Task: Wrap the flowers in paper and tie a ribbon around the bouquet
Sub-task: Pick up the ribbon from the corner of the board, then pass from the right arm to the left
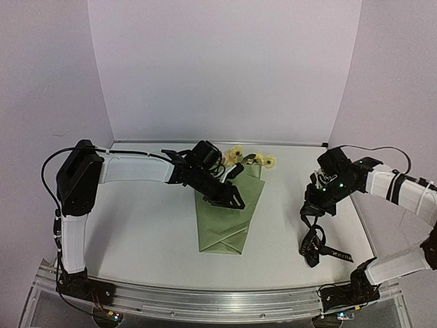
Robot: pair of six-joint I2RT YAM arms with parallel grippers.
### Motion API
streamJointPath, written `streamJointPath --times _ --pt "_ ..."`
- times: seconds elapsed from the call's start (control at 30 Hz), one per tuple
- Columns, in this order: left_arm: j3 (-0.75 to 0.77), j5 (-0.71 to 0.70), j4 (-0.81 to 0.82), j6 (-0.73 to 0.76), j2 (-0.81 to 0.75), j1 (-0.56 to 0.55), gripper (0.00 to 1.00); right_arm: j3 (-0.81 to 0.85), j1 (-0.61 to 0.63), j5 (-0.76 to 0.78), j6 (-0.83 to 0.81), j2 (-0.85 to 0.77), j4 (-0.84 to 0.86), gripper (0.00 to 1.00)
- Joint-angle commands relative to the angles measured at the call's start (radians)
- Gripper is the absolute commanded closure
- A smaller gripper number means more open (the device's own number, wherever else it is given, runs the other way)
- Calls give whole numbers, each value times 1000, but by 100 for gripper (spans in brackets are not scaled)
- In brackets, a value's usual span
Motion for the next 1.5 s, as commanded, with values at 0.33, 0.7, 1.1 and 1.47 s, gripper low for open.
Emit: streamJointPath --times 0.33,0.7,1.1,1.47 --pt "-146 12 294 131 -292 -42 58 346 173 -243 72 -85 49 100" --pt "-239 22 418 129 -359 -47 51 438 197 -178 97 -20 35 100" --pt "-311 -78 615 80 -257 -150 39 339 225 26 190 -92 64 100" --pt "-79 -566 674 165 0 -329 32 318 228 60 575 -124 216 100"
